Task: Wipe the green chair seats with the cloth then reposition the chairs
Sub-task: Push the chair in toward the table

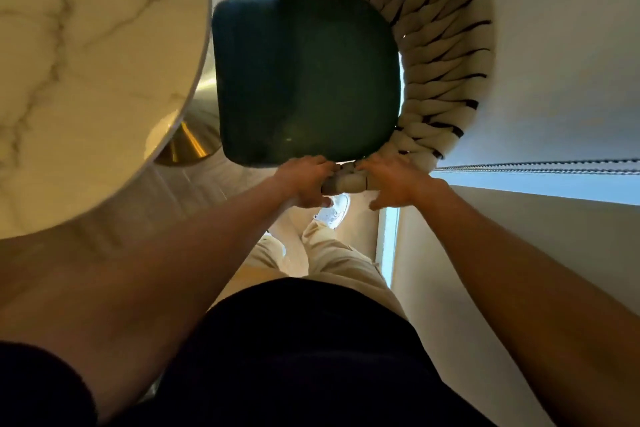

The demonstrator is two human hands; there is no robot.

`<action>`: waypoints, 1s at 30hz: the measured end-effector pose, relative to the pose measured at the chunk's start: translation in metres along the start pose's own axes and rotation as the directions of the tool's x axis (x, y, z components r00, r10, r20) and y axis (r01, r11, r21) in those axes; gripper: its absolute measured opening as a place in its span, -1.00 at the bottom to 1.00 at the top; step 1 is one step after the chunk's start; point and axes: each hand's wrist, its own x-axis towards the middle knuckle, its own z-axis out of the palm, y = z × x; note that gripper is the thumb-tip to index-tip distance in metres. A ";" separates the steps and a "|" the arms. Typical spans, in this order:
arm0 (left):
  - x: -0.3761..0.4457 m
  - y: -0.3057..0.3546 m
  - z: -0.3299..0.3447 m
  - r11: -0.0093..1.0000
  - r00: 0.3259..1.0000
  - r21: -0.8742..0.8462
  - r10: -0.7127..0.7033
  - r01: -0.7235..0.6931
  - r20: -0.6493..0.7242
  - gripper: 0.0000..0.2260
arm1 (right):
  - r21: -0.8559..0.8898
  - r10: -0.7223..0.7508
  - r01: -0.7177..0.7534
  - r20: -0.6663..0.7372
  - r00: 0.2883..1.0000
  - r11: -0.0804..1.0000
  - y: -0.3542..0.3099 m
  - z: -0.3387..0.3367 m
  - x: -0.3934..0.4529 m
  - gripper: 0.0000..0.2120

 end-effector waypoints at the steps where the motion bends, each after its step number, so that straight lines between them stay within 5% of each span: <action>1: 0.005 0.006 0.010 0.999 0.999 0.037 -0.008 0.006 0.035 -0.30 | -0.017 0.005 -0.004 0.003 1.000 1.000 0.005 0.006 0.002 -0.16; 9: 0.023 0.018 0.028 0.995 0.997 0.059 -0.078 0.076 0.029 -0.53 | -0.081 0.125 -0.129 -0.048 0.991 0.988 0.021 0.018 0.025 -0.51; 15: 0.036 -0.003 0.005 0.995 0.995 0.005 -0.096 0.096 -0.010 -0.65 | -0.081 0.112 -0.137 -0.255 0.960 0.987 0.017 0.012 0.048 -0.71; 30: 0.023 -0.030 0.026 0.996 0.986 0.049 -0.070 0.078 -0.149 -0.67 | -0.008 0.180 -0.189 -0.269 0.946 0.982 -0.015 0.026 0.048 -0.68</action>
